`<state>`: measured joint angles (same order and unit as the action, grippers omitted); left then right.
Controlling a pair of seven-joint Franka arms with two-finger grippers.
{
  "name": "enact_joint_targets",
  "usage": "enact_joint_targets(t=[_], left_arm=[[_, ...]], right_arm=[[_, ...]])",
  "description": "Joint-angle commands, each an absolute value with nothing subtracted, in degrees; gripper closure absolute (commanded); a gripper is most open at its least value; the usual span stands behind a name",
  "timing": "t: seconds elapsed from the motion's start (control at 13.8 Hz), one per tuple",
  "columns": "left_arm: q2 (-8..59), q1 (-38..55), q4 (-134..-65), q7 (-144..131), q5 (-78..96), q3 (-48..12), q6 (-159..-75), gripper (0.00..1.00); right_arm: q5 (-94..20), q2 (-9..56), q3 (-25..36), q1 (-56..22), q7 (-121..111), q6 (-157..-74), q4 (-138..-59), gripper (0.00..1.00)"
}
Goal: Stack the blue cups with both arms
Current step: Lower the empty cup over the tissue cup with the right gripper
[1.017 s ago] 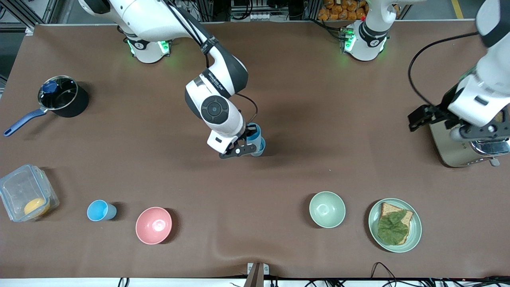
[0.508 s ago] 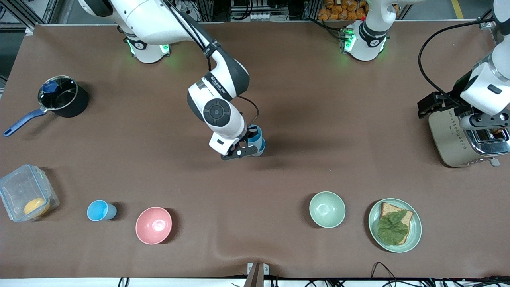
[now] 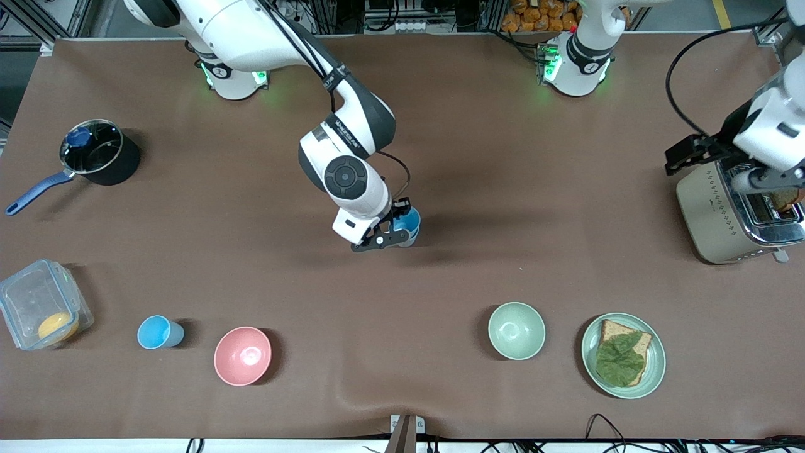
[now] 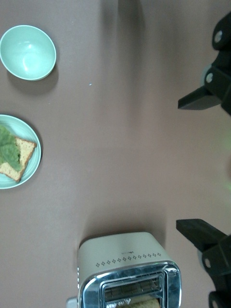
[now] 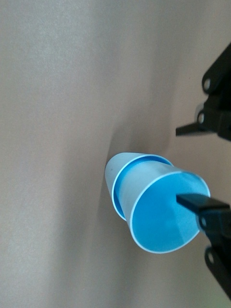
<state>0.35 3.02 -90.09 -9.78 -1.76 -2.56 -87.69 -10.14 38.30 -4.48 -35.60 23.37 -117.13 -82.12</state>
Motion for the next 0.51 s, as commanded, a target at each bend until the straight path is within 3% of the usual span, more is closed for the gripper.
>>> enact_joint_targets(t=[0.0, 0.29, 0.44], left_arm=[[-2.8, 2.7, -92.5, -7.7, -2.0, -2.6, -87.3, 0.0], [-4.6, 2.8, -95.7, -7.6, 0.9, -2.4, -89.3, 0.0], [-7.3, 2.9, -99.5, -7.6, 1.0, -2.0, -91.9, 0.0]], right_arm=[[-11.2, 38.4, -4.0, -35.3, 23.0, -116.8, -80.6, 0.0], [-11.0, 36.0, -3.8, -32.2, 20.3, -116.2, -80.6, 0.0], [-11.0, 34.0, -3.7, -28.9, 13.3, -111.4, -80.7, 0.0]])
